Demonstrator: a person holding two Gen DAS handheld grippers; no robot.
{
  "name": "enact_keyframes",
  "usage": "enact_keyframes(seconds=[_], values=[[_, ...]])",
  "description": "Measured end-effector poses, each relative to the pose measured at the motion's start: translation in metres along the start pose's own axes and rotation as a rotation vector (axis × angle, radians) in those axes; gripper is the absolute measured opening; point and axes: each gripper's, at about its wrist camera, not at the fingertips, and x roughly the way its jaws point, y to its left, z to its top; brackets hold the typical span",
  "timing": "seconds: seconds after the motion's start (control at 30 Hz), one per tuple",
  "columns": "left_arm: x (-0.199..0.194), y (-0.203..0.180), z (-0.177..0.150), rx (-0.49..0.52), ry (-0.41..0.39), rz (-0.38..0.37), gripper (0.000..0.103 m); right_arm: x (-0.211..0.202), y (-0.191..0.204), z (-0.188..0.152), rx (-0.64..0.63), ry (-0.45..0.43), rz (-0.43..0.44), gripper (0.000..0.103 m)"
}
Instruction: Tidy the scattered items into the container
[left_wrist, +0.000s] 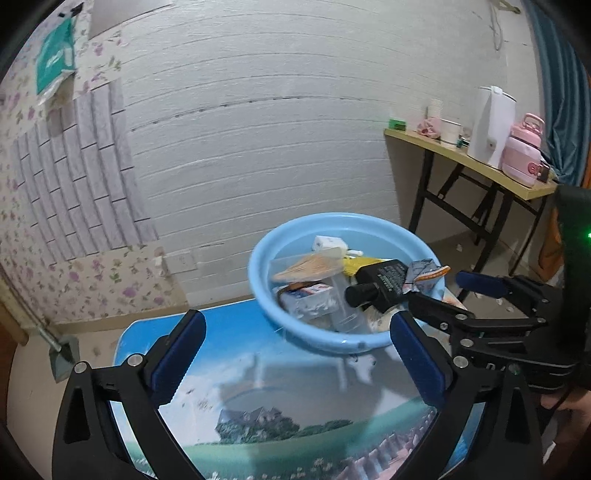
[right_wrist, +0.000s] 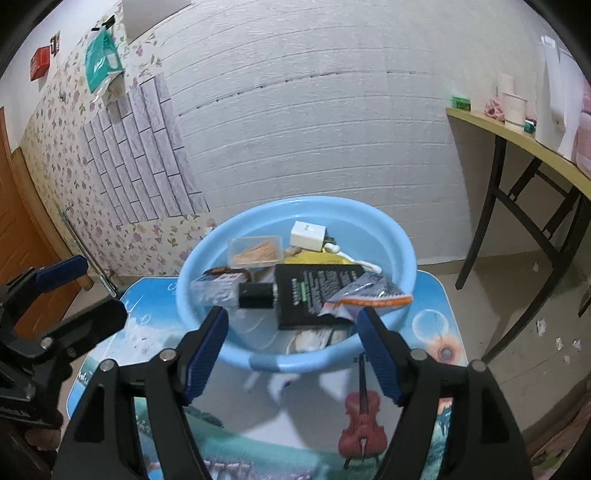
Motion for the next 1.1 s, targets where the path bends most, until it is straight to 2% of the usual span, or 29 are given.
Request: enact_keyframes(seconds=[0.07,0.2,0.63,1.1], values=[[-0.005,0.005,-0.003,-0.014,-0.002,0.006,0.1,-0.006,0.006,-0.001,-0.009,-0.009,-0.01,0.081],[-0.014,0.015,-0.009,-0.041,-0.001,0.031,0.1,-0.015,0.016,-0.001,-0.019,-0.018,-0.037,0.103],[-0.022,0.034,-0.018,-0.105,-0.006,0.066,0.1,-0.021,0.04,-0.008,-0.077,-0.003,-0.064,0.103],[-0.022,0.034,-0.023,-0.107,-0.002,0.076,0.1,-0.022,0.044,-0.011,-0.081,0.002,-0.083,0.103]])
